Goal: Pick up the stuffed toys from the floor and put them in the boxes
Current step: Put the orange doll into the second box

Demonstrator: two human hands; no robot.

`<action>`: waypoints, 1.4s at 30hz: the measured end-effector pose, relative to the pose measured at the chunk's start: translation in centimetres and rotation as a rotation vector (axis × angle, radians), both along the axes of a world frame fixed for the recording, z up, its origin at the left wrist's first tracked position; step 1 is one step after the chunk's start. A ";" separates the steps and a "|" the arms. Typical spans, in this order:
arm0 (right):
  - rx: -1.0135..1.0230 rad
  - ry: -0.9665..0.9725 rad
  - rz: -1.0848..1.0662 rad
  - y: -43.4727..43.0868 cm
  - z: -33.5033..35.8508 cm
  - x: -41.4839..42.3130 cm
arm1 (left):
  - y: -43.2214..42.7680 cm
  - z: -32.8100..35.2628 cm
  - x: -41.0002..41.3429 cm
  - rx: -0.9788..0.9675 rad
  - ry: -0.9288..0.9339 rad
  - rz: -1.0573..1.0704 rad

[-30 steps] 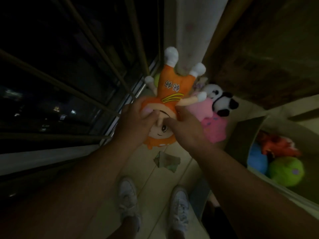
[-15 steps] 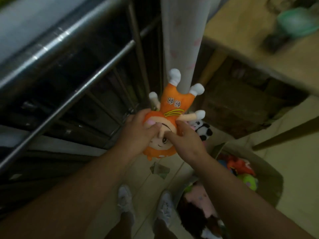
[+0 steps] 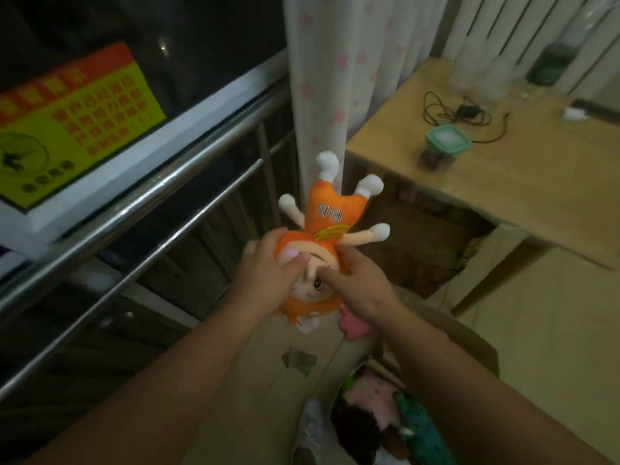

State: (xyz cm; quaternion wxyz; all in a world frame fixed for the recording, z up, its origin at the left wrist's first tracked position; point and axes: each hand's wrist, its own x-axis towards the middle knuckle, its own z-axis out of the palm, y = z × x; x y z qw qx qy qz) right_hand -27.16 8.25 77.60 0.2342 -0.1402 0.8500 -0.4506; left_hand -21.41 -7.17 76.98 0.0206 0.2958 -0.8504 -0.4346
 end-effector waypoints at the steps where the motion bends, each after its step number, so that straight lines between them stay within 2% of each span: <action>1: 0.016 0.012 -0.007 0.6 0.3 0.6 | 0.5 0.0 0.5 -0.013 0.007 -0.004; 11: 0.040 0.010 -0.100 10.2 2.4 8.2 | 9.8 0.8 7.1 0.002 0.026 -0.091; 18: 0.065 0.016 -0.205 18.0 3.6 8.9 | 17.2 2.1 5.5 0.002 0.016 -0.214; 26: 0.149 0.028 -0.246 28.7 2.7 2.1 | 26.7 1.8 -0.9 -0.036 -0.001 -0.296; 35: 0.191 -0.027 -0.084 39.8 -0.8 -9.1 | 38.6 -1.7 -9.8 0.021 -0.062 -0.170; 42: 0.253 -0.068 -0.020 42.8 -2.5 -13.5 | 42.3 -3.2 -12.5 0.071 -0.159 -0.106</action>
